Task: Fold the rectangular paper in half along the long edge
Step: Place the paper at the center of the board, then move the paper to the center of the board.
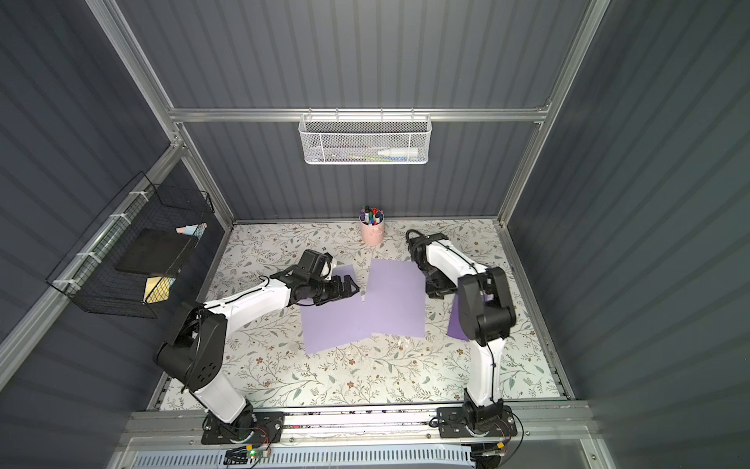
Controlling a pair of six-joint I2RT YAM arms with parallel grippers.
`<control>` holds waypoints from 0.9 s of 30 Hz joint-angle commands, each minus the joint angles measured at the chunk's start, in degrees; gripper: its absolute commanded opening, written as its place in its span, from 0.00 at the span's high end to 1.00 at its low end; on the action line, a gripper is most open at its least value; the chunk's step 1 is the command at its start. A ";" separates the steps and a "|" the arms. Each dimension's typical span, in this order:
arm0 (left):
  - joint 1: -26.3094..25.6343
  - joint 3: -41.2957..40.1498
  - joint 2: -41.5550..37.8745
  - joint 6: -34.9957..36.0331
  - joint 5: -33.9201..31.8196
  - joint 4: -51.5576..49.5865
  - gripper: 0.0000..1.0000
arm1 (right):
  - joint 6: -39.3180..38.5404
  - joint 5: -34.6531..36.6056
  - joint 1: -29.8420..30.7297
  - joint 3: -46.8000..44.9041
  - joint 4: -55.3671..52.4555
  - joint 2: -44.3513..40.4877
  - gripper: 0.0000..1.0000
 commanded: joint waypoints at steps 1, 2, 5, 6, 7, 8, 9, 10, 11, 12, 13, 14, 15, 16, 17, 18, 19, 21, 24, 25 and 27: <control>0.60 3.19 -3.20 2.65 -4.47 -4.09 0.01 | -1.38 -8.02 -0.06 -2.10 5.50 -12.07 0.39; 0.77 3.65 -3.38 2.81 -5.48 -4.55 0.01 | -1.64 -10.66 -0.06 -3.34 7.98 -15.16 0.40; 1.39 5.49 -2.81 3.22 -7.59 -6.03 0.01 | -4.20 -23.39 -0.30 -11.36 21.21 -23.77 0.34; 1.50 6.19 -2.44 3.40 -7.71 -6.32 0.01 | -3.85 -27.61 -0.52 -14.41 25.50 -25.90 0.30; 1.50 6.83 -1.90 3.54 -7.68 -6.50 0.01 | -2.93 -32.67 -1.29 -17.60 30.02 -27.52 0.27; 1.50 7.46 -1.31 3.82 -7.48 -6.63 0.01 | -1.76 -37.28 -2.29 -20.56 33.94 -28.41 0.27; 1.50 7.80 -0.85 3.92 -7.31 -6.52 0.01 | -0.27 -40.55 -3.19 -22.61 36.31 -28.42 0.27; 1.50 7.82 -0.41 4.04 -7.13 -6.20 0.01 | 0.93 -44.92 -4.05 -24.35 38.87 -27.69 0.27; 1.55 7.69 0.03 4.11 -7.09 -6.11 0.01 | 1.92 -49.10 -4.26 -25.30 40.01 -26.33 0.28; 1.50 7.54 0.34 4.00 -7.17 -6.11 0.01 | 1.81 -51.09 -4.11 -25.38 39.60 -24.49 0.29; 1.50 7.20 0.77 3.51 -7.38 -6.34 0.01 | 0.78 -54.18 -4.02 -25.21 39.22 -21.86 0.32; 1.52 6.61 1.17 3.16 -7.74 -6.37 0.01 | 0.60 -56.56 -3.48 -24.59 38.77 -19.07 0.37; 1.50 6.15 1.55 2.78 -7.86 -6.29 0.01 | 0.60 -57.30 -2.53 -23.84 37.87 -16.77 0.41; 1.50 5.56 1.92 2.36 -8.20 -6.12 0.01 | 0.07 -57.13 -0.96 -23.79 38.44 -15.08 0.44; 1.51 4.90 2.24 1.64 -8.71 -6.27 0.01 | -0.55 -55.40 0.76 -23.94 39.00 -13.93 0.45; 1.50 4.35 2.55 0.84 -9.34 -6.67 0.01 | -0.64 -53.55 2.10 -23.93 38.98 -13.15 0.46; 1.50 3.65 2.89 0.19 -9.82 -7.02 0.01 | -0.48 -52.73 3.01 -24.10 39.25 -12.25 0.46; 1.51 2.28 3.59 -0.71 -10.28 -7.16 0.02 | -0.01 -52.95 3.61 -24.87 40.59 -10.12 0.48; 1.51 0.72 4.62 -1.94 -11.21 -7.64 0.14 | -0.19 -52.68 4.13 -25.49 41.21 -7.63 0.52; 1.50 0.35 5.01 -2.73 -12.09 -8.25 0.23 | -0.36 -52.15 4.32 -25.68 41.02 -7.40 0.51; 1.50 -0.21 5.97 -3.57 -12.94 -9.11 0.37 | -0.71 -51.73 4.42 -26.16 40.52 -7.54 0.52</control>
